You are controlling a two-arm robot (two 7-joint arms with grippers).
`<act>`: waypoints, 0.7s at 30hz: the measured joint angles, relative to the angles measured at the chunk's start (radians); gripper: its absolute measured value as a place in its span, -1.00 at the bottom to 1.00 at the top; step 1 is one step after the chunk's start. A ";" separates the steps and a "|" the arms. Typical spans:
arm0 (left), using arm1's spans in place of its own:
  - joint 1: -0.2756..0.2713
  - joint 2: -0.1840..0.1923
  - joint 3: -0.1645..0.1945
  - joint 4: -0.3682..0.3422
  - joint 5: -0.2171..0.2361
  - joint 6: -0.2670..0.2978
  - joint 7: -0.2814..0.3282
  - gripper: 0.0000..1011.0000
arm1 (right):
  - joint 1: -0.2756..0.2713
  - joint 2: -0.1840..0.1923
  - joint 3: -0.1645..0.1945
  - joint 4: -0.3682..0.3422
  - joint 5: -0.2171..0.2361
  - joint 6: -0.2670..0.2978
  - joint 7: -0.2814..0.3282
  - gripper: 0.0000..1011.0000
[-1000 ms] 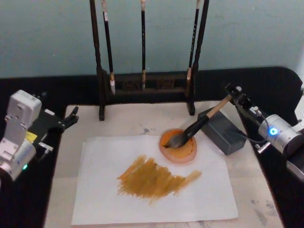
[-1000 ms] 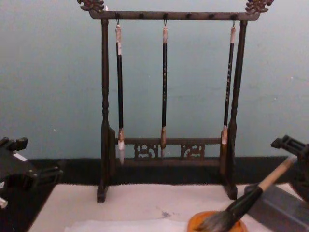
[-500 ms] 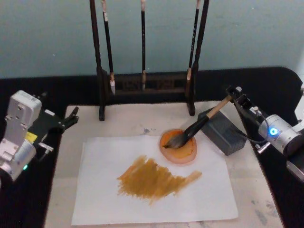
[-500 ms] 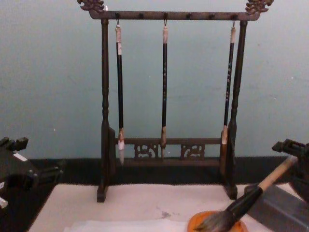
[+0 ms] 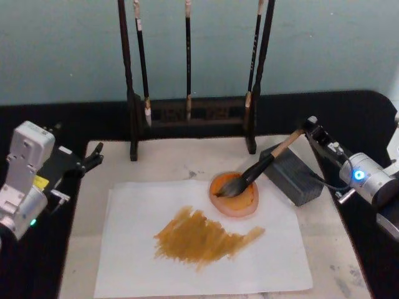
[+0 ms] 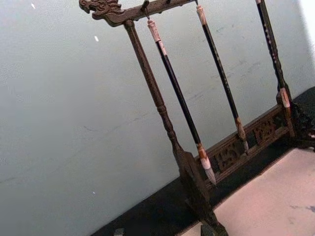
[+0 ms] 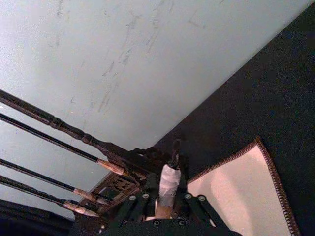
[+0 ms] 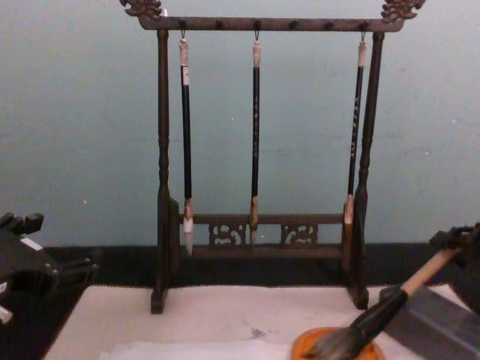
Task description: Pick up the brush from the inkstone, write on the paper, then place the brush back to its original position.
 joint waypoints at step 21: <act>0.000 0.000 0.000 0.000 0.000 0.000 0.000 1.00 | 0.000 0.000 0.000 0.000 0.001 0.000 0.000 -0.65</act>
